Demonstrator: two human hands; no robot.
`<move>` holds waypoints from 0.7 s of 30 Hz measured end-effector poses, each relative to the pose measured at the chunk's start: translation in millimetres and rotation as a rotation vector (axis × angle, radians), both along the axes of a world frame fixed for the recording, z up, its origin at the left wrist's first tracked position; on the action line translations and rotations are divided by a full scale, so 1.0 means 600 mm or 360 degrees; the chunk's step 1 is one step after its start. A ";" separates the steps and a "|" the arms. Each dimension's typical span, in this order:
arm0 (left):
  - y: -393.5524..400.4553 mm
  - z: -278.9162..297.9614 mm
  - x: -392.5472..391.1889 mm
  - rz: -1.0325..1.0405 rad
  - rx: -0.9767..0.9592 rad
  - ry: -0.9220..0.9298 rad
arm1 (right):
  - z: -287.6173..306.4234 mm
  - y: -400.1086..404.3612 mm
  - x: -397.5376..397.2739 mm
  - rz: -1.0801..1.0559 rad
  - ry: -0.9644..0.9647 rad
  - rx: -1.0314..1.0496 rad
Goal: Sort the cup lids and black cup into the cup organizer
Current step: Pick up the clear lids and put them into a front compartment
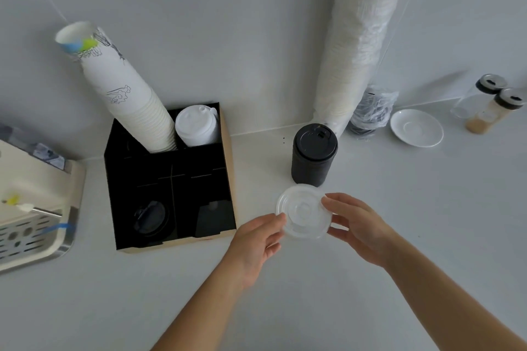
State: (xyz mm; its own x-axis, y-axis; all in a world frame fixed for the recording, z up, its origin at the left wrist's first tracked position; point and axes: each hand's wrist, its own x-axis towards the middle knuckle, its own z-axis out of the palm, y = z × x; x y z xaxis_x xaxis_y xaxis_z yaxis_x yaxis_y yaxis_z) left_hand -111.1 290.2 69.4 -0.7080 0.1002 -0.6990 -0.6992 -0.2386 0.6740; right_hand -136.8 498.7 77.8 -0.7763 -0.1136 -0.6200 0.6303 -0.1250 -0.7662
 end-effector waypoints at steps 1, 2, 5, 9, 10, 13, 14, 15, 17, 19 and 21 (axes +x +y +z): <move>-0.006 0.005 0.006 0.0028 0.0011 0.0012 | 0.005 -0.006 0.004 0.0034 0.0006 0.0007; -0.009 0.009 0.010 0.0049 0.0011 0.0024 | 0.009 -0.010 0.007 0.0058 0.0007 0.0013; -0.026 0.020 0.027 0.0087 0.0005 0.0076 | 0.022 -0.028 0.016 0.0103 0.0026 0.0029; -0.053 0.040 0.048 0.0110 -0.0047 0.0171 | 0.040 -0.059 0.028 0.0156 0.0052 0.0035; -0.062 0.045 0.054 0.0123 -0.0052 0.0191 | 0.045 -0.068 0.031 0.0176 0.0065 0.0034; -0.086 0.055 0.067 0.0159 -0.0065 0.0223 | 0.057 -0.093 0.035 0.0223 0.0104 0.0035; -0.097 0.058 0.072 0.0172 -0.0062 0.0232 | 0.061 -0.103 0.036 0.0245 0.0118 0.0039; -0.105 0.061 0.075 0.0184 -0.0056 0.0237 | 0.064 -0.113 0.037 0.0257 0.0128 0.0047; -0.123 0.066 0.082 0.0208 -0.0052 0.0249 | 0.070 -0.131 0.039 0.0277 0.0146 0.0055; -0.143 0.068 0.088 0.0216 -0.0053 0.0270 | 0.073 -0.150 0.041 0.0287 0.0152 0.0060; -0.165 0.069 0.094 0.0226 -0.0043 0.0286 | 0.078 -0.171 0.043 0.0303 0.0164 0.0066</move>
State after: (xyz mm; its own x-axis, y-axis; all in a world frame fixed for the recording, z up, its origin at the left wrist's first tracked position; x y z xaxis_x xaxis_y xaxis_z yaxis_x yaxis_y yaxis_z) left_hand -54.8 191.4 110.7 -0.8271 -0.0261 -0.5614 -0.5280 -0.3063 0.7921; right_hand -111.2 396.2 124.4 -0.8027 -0.2401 -0.5460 0.5578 0.0220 -0.8297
